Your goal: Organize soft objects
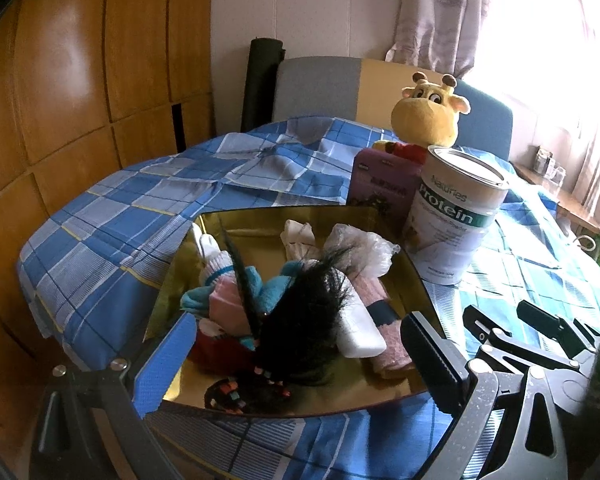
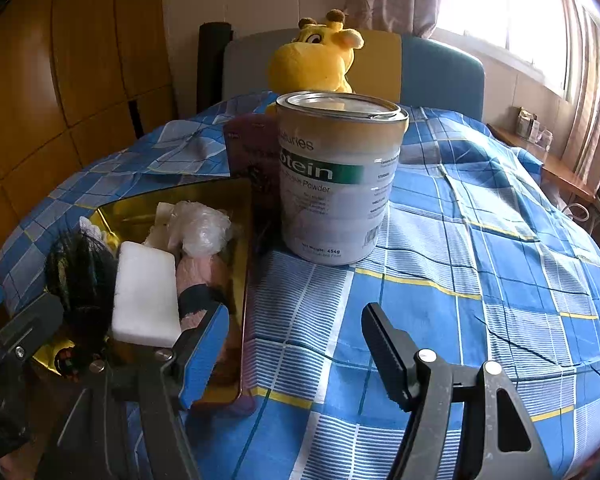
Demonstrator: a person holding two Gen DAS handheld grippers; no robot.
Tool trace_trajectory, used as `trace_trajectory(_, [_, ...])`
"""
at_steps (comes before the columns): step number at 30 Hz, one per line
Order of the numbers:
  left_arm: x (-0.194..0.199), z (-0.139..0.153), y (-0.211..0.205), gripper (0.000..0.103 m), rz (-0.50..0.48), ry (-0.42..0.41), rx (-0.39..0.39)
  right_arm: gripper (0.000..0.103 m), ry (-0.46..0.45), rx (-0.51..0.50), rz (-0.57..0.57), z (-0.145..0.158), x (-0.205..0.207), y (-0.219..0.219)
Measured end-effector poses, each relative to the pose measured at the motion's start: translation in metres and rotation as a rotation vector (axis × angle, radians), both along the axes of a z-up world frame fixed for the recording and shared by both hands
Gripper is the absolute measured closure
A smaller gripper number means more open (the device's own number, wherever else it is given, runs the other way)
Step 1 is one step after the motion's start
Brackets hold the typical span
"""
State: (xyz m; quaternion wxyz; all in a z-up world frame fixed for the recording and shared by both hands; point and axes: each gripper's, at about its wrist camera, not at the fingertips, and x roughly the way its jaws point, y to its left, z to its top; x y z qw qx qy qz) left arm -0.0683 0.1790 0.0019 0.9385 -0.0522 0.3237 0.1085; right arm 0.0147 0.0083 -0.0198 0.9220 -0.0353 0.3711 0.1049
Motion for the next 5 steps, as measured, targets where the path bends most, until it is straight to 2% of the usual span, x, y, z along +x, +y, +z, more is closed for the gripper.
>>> trace_trajectory(5, [0.0019,-0.0020,0.0032,0.000,-0.013,0.016,-0.013,0.033,0.001,0.016,-0.010,-0.0002,0.0005,-0.0038])
